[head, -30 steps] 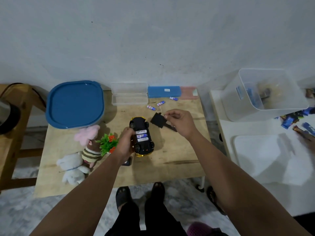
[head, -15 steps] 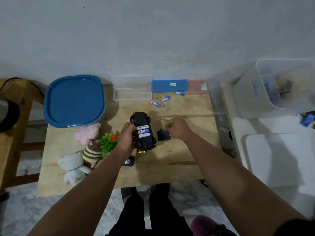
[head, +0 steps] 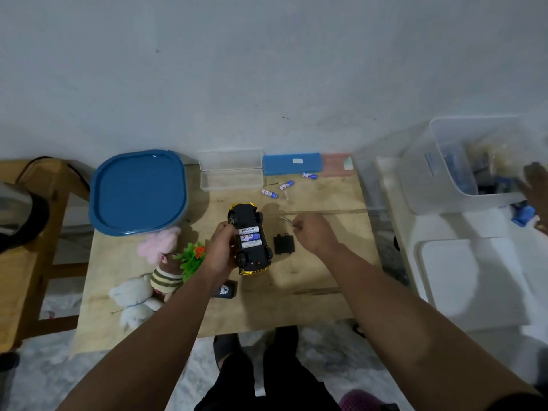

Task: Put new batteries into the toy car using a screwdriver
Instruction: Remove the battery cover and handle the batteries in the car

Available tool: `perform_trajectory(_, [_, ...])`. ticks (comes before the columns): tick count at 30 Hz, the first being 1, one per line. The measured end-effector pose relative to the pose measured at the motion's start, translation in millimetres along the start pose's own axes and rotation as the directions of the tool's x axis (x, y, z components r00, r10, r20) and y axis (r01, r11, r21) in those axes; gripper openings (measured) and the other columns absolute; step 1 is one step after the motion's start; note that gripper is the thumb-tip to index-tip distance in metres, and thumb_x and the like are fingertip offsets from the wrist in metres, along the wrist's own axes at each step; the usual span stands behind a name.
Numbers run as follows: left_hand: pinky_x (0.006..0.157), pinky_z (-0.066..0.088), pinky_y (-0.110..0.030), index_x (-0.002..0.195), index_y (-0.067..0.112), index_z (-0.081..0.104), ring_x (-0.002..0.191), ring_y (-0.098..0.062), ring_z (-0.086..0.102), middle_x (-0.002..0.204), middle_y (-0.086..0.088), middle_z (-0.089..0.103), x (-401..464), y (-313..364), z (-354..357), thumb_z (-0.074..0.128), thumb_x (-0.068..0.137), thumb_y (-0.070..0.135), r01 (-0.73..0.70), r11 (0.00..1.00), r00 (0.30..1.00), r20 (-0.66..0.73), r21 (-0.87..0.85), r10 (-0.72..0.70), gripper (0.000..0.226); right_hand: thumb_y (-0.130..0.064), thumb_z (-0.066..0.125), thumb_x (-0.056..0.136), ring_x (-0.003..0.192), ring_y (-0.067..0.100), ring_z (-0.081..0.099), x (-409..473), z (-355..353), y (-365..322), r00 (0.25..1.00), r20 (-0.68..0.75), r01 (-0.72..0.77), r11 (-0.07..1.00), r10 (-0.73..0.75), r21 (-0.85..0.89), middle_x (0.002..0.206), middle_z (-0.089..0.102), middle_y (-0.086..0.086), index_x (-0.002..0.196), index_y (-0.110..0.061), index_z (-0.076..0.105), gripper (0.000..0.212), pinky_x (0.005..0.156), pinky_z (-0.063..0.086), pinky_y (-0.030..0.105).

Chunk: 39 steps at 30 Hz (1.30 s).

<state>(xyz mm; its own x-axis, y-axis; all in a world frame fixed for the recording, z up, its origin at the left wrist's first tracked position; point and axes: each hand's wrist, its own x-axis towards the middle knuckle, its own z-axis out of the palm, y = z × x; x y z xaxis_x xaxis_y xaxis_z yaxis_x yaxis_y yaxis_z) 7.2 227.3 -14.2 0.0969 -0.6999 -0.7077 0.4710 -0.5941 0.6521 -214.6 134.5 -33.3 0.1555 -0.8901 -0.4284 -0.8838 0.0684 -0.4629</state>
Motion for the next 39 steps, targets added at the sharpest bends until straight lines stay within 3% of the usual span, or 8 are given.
perform_trajectory(5, [0.102, 0.050, -0.065, 0.136, 0.005, 0.057, 0.120, -0.048, 0.064, 0.132, -0.028, 0.065, -36.6, 12.0, 3.5, 0.062, 0.086, 0.039, -0.035, 0.999, 0.999, 0.039, 0.002, 0.035, 0.060, -0.019, 0.065, 0.092, 0.095, 0.015, 0.068, -31.1, -37.9, -26.3, 0.987, -0.143, 0.087, 0.989, -0.070, 0.117, 0.105, 0.074, -0.003, 0.106, -0.019, 0.077, 0.018, 0.081, 0.051, 0.026])
perform_trajectory(12, [0.071, 0.057, -0.034, 0.097, 0.007, 0.068, 0.070, -0.023, 0.071, 0.081, -0.009, 0.073, -81.2, 28.9, 10.5, 0.044, 0.099, 0.022, -0.104, 0.993, 0.984, 0.140, -0.054, 0.110, 0.029, -0.021, 0.068, 0.091, 0.081, 0.002, 0.063, -92.3, -57.7, -109.4, 0.962, -0.147, 0.261, 0.927, -0.228, 0.268, 0.089, 0.073, -0.010, 0.096, -0.018, 0.080, 0.013, 0.073, 0.045, 0.018])
perform_trajectory(18, [0.053, 0.056, -0.033, 0.125, 0.002, 0.060, 0.074, -0.029, 0.073, 0.104, -0.021, 0.071, -106.2, 39.6, -1.6, 0.044, 0.099, 0.027, -0.220, 0.976, 0.972, 0.087, -0.007, 0.220, 0.039, -0.021, 0.069, 0.086, 0.072, 0.016, 0.073, -131.3, -37.9, -147.6, 0.971, -0.189, 0.204, 0.916, -0.145, 0.347, 0.080, 0.076, -0.005, 0.087, -0.020, 0.080, 0.011, 0.070, 0.063, 0.037])
perform_trajectory(21, [0.067, 0.058, -0.039, 0.124, 0.009, 0.061, 0.086, -0.032, 0.071, 0.109, -0.023, 0.070, -113.2, 39.4, -7.3, 0.048, 0.102, 0.023, -0.329, 0.944, 0.943, 0.051, -0.008, 0.329, 0.029, -0.016, 0.070, 0.089, 0.065, 0.020, 0.071, -142.9, -33.3, -165.7, 0.993, -0.116, 0.044, 0.823, 0.027, 0.566, 0.079, 0.072, 0.002, 0.092, -0.012, 0.076, 0.008, 0.055, 0.062, 0.035])
perform_trajectory(26, [0.102, 0.053, -0.058, 0.119, 0.022, 0.065, 0.112, -0.038, 0.069, 0.117, -0.016, 0.074, -116.7, 29.8, -24.6, 0.052, 0.107, 0.027, -0.445, 0.894, 0.895, 0.060, 0.040, 0.443, 0.018, -0.008, 0.068, 0.087, 0.074, 0.025, 0.070, -155.0, -28.3, -186.4, 0.986, 0.043, -0.136, 0.618, 0.163, 0.774, 0.086, 0.068, 0.019, 0.092, 0.003, 0.068, 0.012, 0.058, 0.063, 0.038])
perform_trajectory(31, [0.106, 0.051, -0.053, 0.135, 0.030, 0.060, 0.118, -0.022, 0.068, 0.124, -0.001, 0.073, -122.6, 28.0, -33.9, 0.054, 0.107, 0.028, -0.573, 0.799, 0.819, 0.117, 0.181, 0.561, 0.029, -0.009, 0.069, 0.087, 0.070, 0.024, 0.067, -158.0, -14.7, -189.3, 0.978, 0.055, -0.157, 0.540, 0.202, 0.827, 0.086, 0.066, 0.017, 0.099, 0.005, 0.066, 0.018, 0.058, 0.062, 0.039])
perform_trajectory(35, [0.107, 0.050, -0.054, 0.136, 0.041, 0.058, 0.120, -0.019, 0.067, 0.127, 0.005, 0.072, -122.7, 31.4, -42.5, 0.054, 0.100, 0.045, -0.582, 0.781, 0.813, 0.167, 0.227, 0.557, 0.037, -0.009, 0.071, 0.087, 0.068, 0.022, 0.065, -157.1, -11.4, -190.4, 0.976, 0.082, -0.172, 0.492, 0.200, 0.853, 0.080, 0.064, 0.014, 0.091, 0.001, 0.065, 0.012, 0.059, 0.062, 0.039])
perform_trajectory(39, [0.106, 0.052, -0.052, 0.139, 0.037, 0.057, 0.119, -0.018, 0.068, 0.127, 0.004, 0.072, -121.1, 35.2, -46.7, 0.052, 0.108, 0.034, -0.583, 0.780, 0.812, 0.197, 0.227, 0.549, 0.032, -0.006, 0.070, 0.089, 0.070, 0.022, 0.065, -155.7, -10.3, -191.0, 0.973, 0.091, -0.182, 0.462, 0.212, 0.868, 0.079, 0.063, 0.012, 0.093, 0.001, 0.065, 0.009, 0.065, 0.064, 0.044])
